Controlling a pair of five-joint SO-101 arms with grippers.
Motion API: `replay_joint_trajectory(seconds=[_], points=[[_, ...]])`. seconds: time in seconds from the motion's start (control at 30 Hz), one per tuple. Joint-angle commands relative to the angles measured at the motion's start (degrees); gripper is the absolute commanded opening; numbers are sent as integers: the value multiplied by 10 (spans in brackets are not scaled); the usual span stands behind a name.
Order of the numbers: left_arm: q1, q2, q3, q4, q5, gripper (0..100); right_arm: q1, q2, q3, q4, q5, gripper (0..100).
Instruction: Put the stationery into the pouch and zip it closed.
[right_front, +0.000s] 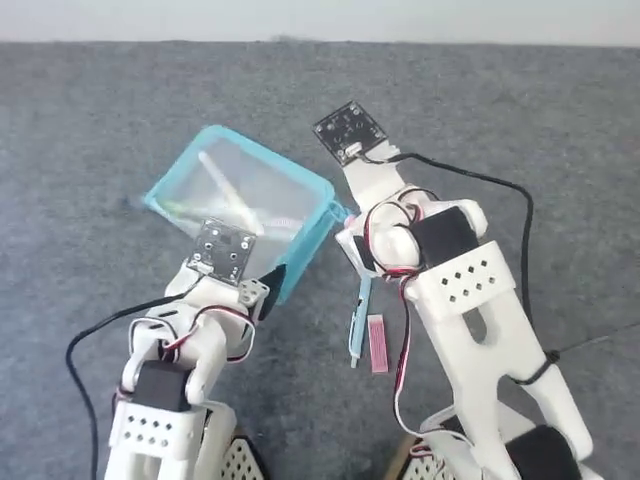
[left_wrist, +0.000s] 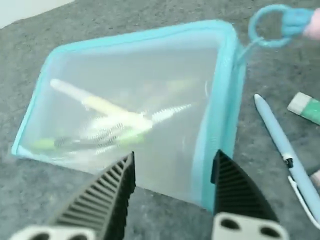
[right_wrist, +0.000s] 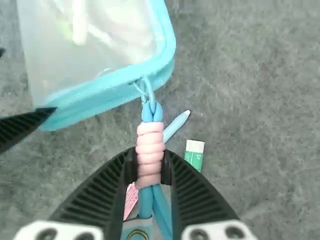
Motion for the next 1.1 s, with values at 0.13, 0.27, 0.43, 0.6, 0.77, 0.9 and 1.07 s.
replay_joint_trajectory(seconds=[0.13, 0.27, 0.43, 0.6, 0.77, 0.9, 1.07], points=[[29, -11, -15, 6, -11, 239, -2, -7, -33, 7, -12, 7], [31, -11, -16, 6, -11, 239, -2, 32, -36, 5, -13, 7], [27, -12, -33, 9, -8, 272, 2, 63, -33, -8, -11, 7], [27, -12, -42, 18, -5, 283, 11, 80, -37, -19, -13, 7], [33, -18, -53, 43, -6, 284, 11, 82, -40, -20, -14, 7], [44, -80, -46, 74, -25, 286, 11, 82, -51, -17, -15, 7], [54, -142, -6, 75, -40, 284, 10, 76, -69, -14, -35, 7]])
